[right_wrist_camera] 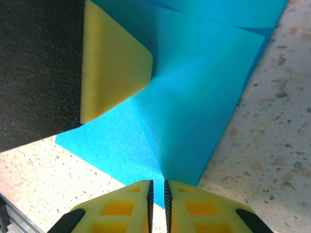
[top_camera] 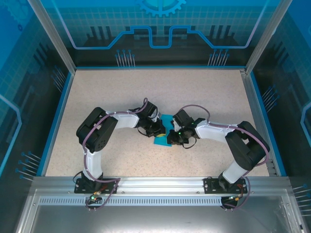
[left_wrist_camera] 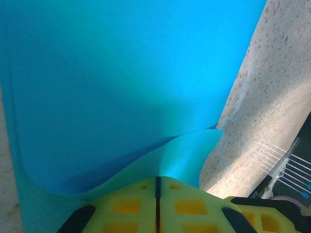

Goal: Fold a paper plane with a square sheet of paper (pick it up from the middle)

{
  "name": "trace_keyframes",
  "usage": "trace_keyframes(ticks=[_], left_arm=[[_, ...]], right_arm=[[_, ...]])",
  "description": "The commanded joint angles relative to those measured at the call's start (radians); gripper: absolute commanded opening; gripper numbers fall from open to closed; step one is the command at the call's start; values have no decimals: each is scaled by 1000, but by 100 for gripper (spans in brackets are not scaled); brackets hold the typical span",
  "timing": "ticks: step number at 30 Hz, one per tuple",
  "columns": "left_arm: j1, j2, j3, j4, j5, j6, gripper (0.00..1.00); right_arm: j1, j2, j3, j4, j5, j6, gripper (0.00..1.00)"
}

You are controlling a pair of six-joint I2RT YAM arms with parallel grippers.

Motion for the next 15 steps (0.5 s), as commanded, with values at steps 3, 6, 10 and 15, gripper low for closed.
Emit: trace_keyframes(ticks=[3, 6, 10, 15], left_arm=[[-10, 16, -29, -52, -45, -1, 9], [-10, 16, -29, -54, -48, -2, 9], [-10, 16, -28, -58, -51, -2, 9], [-10, 18, -27, -58, -54, -4, 9]], right_arm=[[15, 26, -4, -37, 6, -3, 16], [17, 32, -3, -40, 12, -3, 16], [22, 36, -3, -56, 29, -6, 16], [26, 38, -12, -71, 46, -7, 16]])
